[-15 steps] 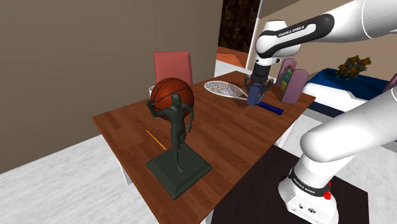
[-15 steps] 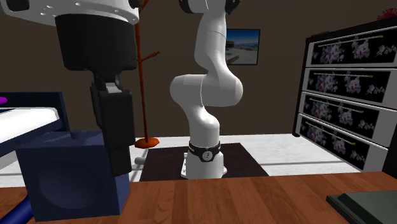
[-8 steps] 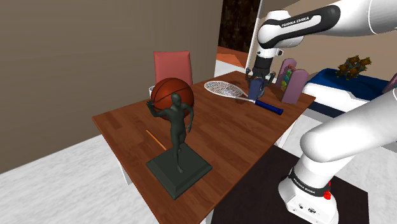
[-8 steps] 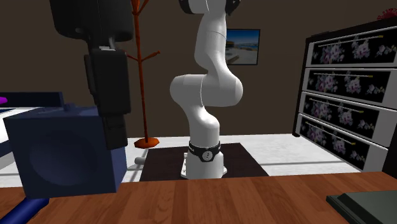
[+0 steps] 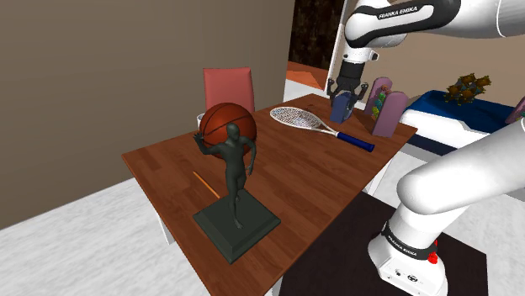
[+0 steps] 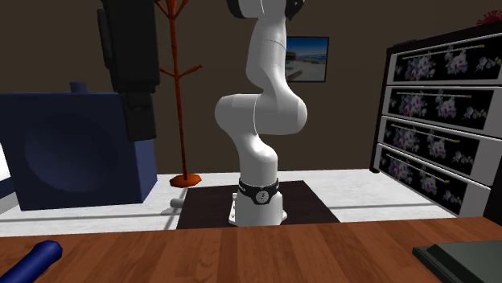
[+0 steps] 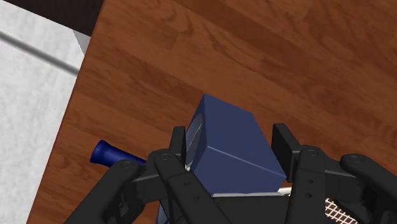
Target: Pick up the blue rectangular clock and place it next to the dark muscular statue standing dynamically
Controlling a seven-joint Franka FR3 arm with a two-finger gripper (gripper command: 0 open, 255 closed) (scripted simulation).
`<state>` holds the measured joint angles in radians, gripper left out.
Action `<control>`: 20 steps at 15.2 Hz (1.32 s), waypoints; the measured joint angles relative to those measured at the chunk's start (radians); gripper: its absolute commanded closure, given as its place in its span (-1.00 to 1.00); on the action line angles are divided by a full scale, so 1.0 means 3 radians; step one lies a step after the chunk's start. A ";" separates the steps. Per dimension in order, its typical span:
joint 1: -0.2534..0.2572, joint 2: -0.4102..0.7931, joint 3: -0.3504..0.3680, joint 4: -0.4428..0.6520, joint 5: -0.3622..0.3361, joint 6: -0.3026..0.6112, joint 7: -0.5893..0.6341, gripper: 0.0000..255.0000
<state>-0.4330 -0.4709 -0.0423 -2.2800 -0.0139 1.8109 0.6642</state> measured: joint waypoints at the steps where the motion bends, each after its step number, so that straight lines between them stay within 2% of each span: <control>1: -0.0001 -0.0012 -0.0002 0.0032 -0.0001 -0.0044 -0.0004 1.00; 20: 0.0006 0.0099 0.0009 0.0986 0.0008 -0.0887 0.0000 1.00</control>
<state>-0.4312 -0.4412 -0.0396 -1.9843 -0.0113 1.5450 0.6641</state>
